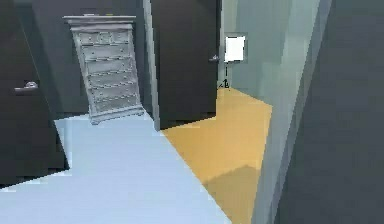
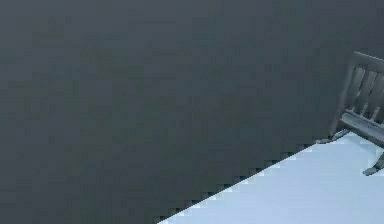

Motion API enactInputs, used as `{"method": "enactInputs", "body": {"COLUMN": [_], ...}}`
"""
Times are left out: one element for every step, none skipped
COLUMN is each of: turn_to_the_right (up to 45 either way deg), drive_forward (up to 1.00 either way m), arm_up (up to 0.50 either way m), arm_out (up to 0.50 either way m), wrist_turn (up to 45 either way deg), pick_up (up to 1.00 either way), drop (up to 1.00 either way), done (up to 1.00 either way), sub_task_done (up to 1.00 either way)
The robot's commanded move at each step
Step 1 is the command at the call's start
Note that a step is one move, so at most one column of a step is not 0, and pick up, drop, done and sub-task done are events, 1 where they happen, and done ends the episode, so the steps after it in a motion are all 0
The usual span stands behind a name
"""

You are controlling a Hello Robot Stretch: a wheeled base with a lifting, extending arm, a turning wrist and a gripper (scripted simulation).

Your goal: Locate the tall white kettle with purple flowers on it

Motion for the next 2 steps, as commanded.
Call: {"method": "enactInputs", "body": {"turn_to_the_right": [0.0, -45.0], "drive_forward": [0.65, 0.00], "arm_up": [0.00, 0.00], "arm_out": [0.00, 0.00], "wrist_turn": [0.0, 0.0], "pick_up": [0.00, 0.00], "drop": [0.00, 0.00], "done": [0.00, 0.00], "sub_task_done": [0.00, 0.00]}}
